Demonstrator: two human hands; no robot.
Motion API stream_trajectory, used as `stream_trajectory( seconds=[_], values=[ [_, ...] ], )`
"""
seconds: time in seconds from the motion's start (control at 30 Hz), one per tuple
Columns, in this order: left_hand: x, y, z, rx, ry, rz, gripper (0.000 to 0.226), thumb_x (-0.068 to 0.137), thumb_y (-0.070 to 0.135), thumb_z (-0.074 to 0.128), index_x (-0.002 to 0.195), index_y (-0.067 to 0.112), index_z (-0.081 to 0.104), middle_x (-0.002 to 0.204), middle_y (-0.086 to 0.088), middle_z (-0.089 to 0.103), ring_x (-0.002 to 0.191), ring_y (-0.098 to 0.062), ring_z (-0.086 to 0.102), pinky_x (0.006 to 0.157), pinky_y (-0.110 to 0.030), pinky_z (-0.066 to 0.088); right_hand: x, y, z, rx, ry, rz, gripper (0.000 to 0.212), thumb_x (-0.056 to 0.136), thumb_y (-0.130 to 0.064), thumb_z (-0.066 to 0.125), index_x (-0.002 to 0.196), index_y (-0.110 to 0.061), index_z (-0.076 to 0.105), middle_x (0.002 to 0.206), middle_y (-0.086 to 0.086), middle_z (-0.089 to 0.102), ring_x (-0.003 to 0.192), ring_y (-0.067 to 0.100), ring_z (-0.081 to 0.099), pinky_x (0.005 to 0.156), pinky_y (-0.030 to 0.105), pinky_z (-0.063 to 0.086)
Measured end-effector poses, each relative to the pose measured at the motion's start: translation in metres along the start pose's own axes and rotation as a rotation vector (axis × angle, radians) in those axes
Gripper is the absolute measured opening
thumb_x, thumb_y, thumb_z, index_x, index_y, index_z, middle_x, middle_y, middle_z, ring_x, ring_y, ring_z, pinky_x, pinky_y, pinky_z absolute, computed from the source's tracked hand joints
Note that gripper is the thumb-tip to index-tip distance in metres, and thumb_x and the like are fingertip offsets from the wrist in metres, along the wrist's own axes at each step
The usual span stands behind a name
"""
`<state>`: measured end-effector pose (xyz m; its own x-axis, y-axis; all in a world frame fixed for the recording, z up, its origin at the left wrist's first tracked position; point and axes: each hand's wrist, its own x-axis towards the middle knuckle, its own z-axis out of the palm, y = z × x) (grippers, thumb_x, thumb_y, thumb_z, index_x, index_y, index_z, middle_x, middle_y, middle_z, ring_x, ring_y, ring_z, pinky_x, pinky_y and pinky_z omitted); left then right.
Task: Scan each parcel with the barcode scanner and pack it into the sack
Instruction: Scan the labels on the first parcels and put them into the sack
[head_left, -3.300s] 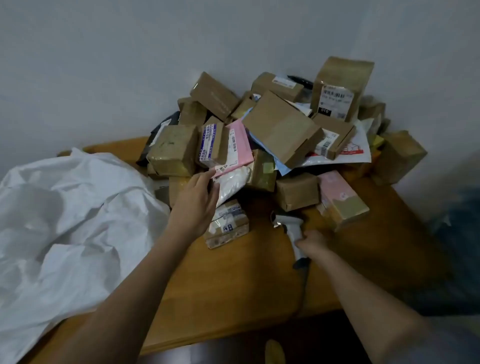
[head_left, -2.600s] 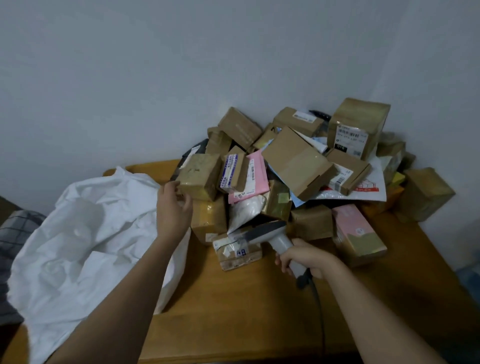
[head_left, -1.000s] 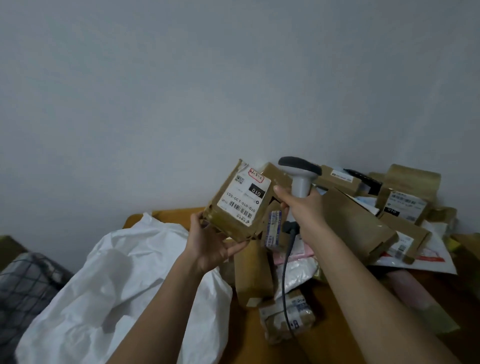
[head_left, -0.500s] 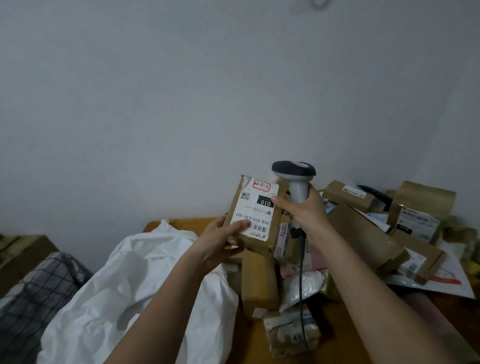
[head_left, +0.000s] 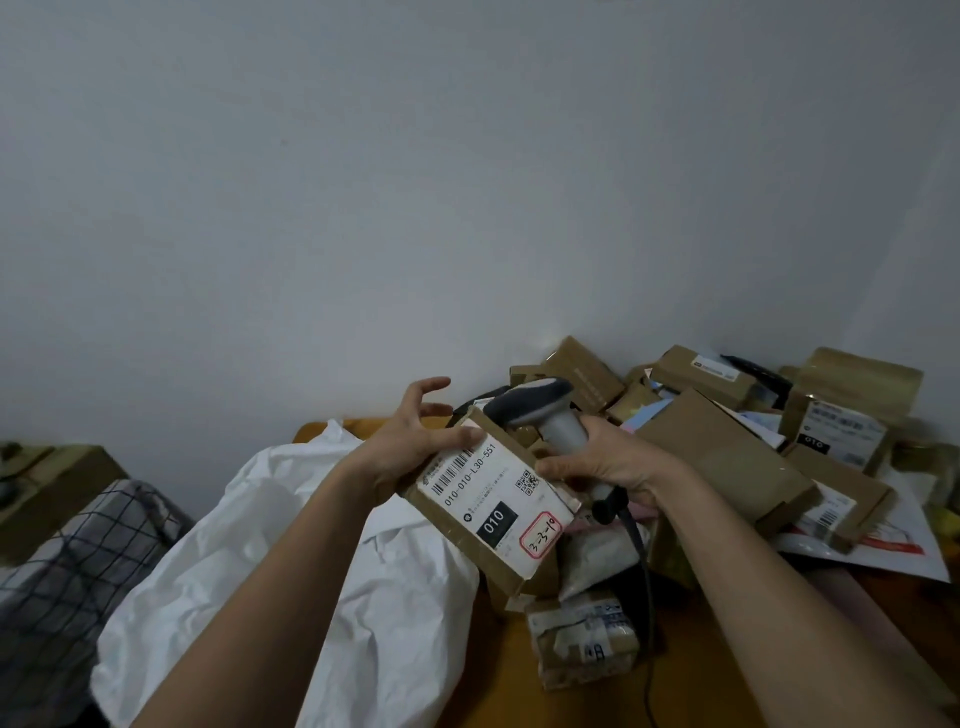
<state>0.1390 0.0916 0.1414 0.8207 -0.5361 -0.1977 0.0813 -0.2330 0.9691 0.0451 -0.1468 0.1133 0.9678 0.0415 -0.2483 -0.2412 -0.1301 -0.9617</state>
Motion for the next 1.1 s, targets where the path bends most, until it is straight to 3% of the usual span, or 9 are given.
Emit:
stream_trajectory(
  seconds=[0.1, 0.3, 0.4, 0.53, 0.7, 0.8, 0.9, 1.0, 1.1],
  values=[
    [-0.001, 0.001, 0.003, 0.008, -0.007, -0.008, 0.096, 0.056, 0.034, 0.092, 0.134, 0.038, 0.037, 0.125, -0.002, 0.049, 0.085, -0.027, 0.074, 0.063, -0.034, 0.059, -0.001, 0.004, 0.004, 0.036, 0.007, 0.028, 0.098, 0.038, -0.037, 0.099, 0.123, -0.013, 0.054, 0.113, 0.018, 0.069, 0.104, 0.035, 0.068, 0.087, 0.060, 0.054],
    [-0.007, -0.003, 0.000, -0.016, 0.242, 0.027, 0.106, 0.052, 0.057, 0.079, 0.144, 0.025, 0.038, 0.134, -0.007, 0.048, 0.109, -0.017, 0.057, 0.084, -0.028, 0.046, 0.002, 0.005, 0.010, 0.231, 0.232, -0.002, 0.096, 0.039, -0.037, 0.094, 0.122, -0.010, 0.055, 0.110, 0.019, 0.071, 0.095, 0.031, 0.071, 0.078, 0.046, 0.059],
    [-0.019, -0.021, 0.010, -0.064, 0.104, -0.096, 0.109, 0.056, 0.050, 0.083, 0.148, 0.021, 0.031, 0.125, -0.004, 0.059, 0.106, -0.018, 0.061, 0.089, -0.032, 0.047, 0.007, 0.005, 0.014, 0.322, 0.368, 0.019, 0.094, 0.047, -0.041, 0.090, 0.126, -0.004, 0.055, 0.107, 0.017, 0.072, 0.100, 0.032, 0.069, 0.089, 0.050, 0.055],
    [-0.022, -0.049, 0.036, -0.320, -0.085, -0.197, 0.083, 0.070, 0.029, 0.085, 0.139, 0.015, 0.042, 0.120, -0.009, 0.070, 0.116, -0.028, 0.063, 0.105, -0.045, 0.046, 0.009, 0.002, 0.020, 0.305, 0.426, 0.024, 0.082, 0.055, -0.044, 0.089, 0.121, -0.006, 0.058, 0.099, 0.011, 0.074, 0.094, 0.024, 0.070, 0.079, 0.039, 0.057],
    [-0.015, -0.058, 0.037, -0.457, 0.033, -0.122, 0.075, 0.072, 0.022, 0.080, 0.137, 0.009, 0.045, 0.115, -0.011, 0.072, 0.105, -0.024, 0.070, 0.077, -0.028, 0.058, 0.005, -0.008, 0.020, 0.100, 0.503, 0.015, 0.056, 0.077, -0.050, 0.076, 0.112, -0.013, 0.053, 0.090, 0.005, 0.068, 0.082, 0.015, 0.065, 0.065, 0.030, 0.051],
    [-0.009, -0.062, 0.029, -0.449, 0.169, -0.132, 0.080, 0.065, 0.024, 0.084, 0.134, 0.007, 0.048, 0.110, -0.009, 0.074, 0.098, -0.022, 0.072, 0.068, -0.024, 0.057, -0.005, -0.023, 0.018, -0.076, 0.524, 0.045, 0.040, 0.090, -0.058, 0.056, 0.100, -0.020, 0.051, 0.083, 0.002, 0.065, 0.080, 0.014, 0.062, 0.076, 0.036, 0.050],
    [0.000, -0.070, 0.023, -0.407, 0.276, -0.204, 0.069, 0.073, 0.026, 0.083, 0.132, 0.007, 0.053, 0.110, -0.006, 0.074, 0.102, -0.021, 0.070, 0.073, -0.027, 0.056, -0.021, -0.048, 0.021, -0.132, 0.461, -0.044, 0.031, 0.097, -0.048, 0.044, 0.106, -0.020, 0.054, 0.082, 0.004, 0.065, 0.075, 0.016, 0.065, 0.087, 0.045, 0.049],
    [0.006, -0.075, 0.021, -0.406, 0.339, -0.244, 0.056, 0.078, 0.023, 0.081, 0.126, 0.006, 0.059, 0.108, -0.006, 0.074, 0.099, -0.019, 0.069, 0.066, -0.023, 0.053, -0.041, -0.075, 0.026, -0.127, 0.402, -0.113, 0.035, 0.100, -0.036, 0.043, 0.105, -0.006, 0.059, 0.068, 0.005, 0.064, 0.064, 0.016, 0.062, 0.068, 0.036, 0.051],
    [0.009, -0.074, 0.021, -0.435, 0.363, -0.258, 0.050, 0.081, 0.021, 0.079, 0.124, 0.006, 0.060, 0.110, -0.007, 0.072, 0.099, -0.018, 0.068, 0.065, -0.022, 0.052, -0.060, -0.095, 0.031, -0.165, 0.395, -0.137, 0.036, 0.100, -0.036, 0.044, 0.103, -0.004, 0.061, 0.067, 0.005, 0.063, 0.060, 0.014, 0.060, 0.061, 0.031, 0.047]
  ],
)
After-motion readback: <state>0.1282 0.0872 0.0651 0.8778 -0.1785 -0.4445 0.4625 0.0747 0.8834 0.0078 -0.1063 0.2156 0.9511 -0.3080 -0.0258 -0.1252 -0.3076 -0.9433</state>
